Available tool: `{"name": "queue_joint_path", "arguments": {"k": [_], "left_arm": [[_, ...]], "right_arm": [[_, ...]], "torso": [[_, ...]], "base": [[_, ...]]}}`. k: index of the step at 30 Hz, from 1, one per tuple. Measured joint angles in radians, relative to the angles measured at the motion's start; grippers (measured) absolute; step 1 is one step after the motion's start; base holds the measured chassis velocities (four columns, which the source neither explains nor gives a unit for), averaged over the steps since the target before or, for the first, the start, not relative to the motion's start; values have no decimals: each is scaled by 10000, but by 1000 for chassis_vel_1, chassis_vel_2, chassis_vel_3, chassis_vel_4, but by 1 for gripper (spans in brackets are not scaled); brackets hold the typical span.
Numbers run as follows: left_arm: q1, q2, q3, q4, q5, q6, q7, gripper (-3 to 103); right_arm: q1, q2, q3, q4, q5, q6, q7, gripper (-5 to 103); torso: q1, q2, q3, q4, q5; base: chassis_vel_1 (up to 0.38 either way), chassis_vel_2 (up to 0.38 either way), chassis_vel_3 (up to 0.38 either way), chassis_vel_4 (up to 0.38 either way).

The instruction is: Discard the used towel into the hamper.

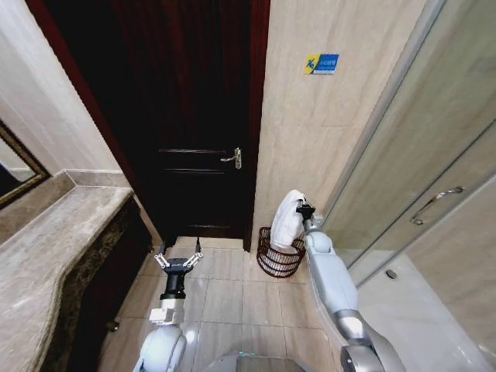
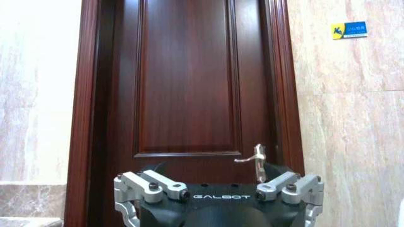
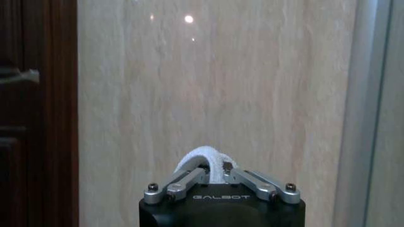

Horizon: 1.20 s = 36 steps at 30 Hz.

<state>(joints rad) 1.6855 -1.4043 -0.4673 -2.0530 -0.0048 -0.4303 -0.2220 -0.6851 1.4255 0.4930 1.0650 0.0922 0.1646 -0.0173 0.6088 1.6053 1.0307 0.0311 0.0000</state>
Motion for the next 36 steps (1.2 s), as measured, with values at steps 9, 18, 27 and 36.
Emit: {"name": "queue_joint_path", "arguments": {"k": [9, 18, 27, 36], "left_arm": [[69, 50, -109, 38, -143, -93, 4, 100], [222, 64, -107, 90, -227, -144, 245, 100], [260, 106, -194, 323, -264, -382, 330, 100], [268, 114, -250, 522, -348, -577, 487, 100]], "right_arm": [[16, 210, 134, -527, -124, 127, 14, 4], [-241, 165, 110, 59, -56, 91, 62, 4], [-667, 112, 150, 882, 315, -283, 247, 4], [-1332, 12, 174, 2132, 743, -594, 460, 4]], "torso": [[1, -1, 0, 5, 1], [-42, -91, -43, 5, 0], [-340, -750, -397, 4, 1], [-590, -1279, -683, 5, 0]], "base": [[0, 0, 0, 0], [0, 0, 0, 0], [0, 0, 0, 0], [0, 0, 0, 0]]}}
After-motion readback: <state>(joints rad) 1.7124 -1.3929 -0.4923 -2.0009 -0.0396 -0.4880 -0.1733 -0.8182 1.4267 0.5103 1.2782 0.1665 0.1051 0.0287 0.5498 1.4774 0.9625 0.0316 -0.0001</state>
